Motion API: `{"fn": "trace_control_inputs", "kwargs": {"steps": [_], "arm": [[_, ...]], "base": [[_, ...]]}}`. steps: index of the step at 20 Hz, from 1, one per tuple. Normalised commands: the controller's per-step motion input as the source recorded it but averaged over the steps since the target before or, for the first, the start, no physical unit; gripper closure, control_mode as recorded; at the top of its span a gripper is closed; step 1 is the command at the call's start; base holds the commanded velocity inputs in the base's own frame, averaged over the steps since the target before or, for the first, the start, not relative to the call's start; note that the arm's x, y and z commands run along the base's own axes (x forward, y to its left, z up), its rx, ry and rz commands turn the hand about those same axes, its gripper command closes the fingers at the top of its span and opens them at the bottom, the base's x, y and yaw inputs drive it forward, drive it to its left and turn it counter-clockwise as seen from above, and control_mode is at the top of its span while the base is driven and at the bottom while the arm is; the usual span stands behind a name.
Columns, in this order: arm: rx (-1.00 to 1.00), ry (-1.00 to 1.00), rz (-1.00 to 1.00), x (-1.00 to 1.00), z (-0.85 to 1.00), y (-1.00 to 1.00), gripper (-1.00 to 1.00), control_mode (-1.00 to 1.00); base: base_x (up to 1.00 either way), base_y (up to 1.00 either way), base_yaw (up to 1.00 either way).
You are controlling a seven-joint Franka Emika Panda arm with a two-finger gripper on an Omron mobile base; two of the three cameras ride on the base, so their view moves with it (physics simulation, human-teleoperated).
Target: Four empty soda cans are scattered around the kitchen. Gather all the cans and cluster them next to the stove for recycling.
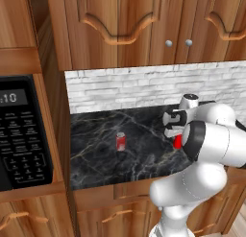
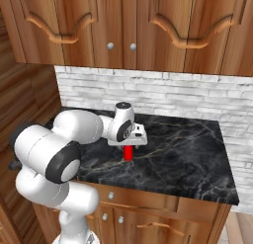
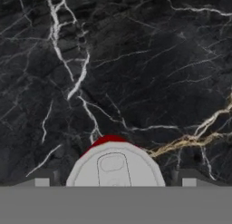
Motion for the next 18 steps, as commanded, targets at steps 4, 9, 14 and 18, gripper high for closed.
{"fn": "trace_control_inputs", "kwargs": {"steps": [4, 9, 14, 18], "arm": [[0.00, 0.00, 0.00, 0.00, 0.00, 0.00, 1.00, -1.00], [0.00, -0.02, -0.02, -0.08, 0.43, 0.03, 1.00, -1.00], [0.00, -0.11, 0.00, -0.53, 0.72, 0.07, 1.00, -1.00], [0.00, -0.15, 0.05, -0.80, 0.55, 0.13, 1.00, -1.00]], "base": [[0.00, 0.00, 0.00], [0.00, 0.00, 0.00], [0.00, 0.00, 0.00], [0.00, 0.00, 0.00]]}}
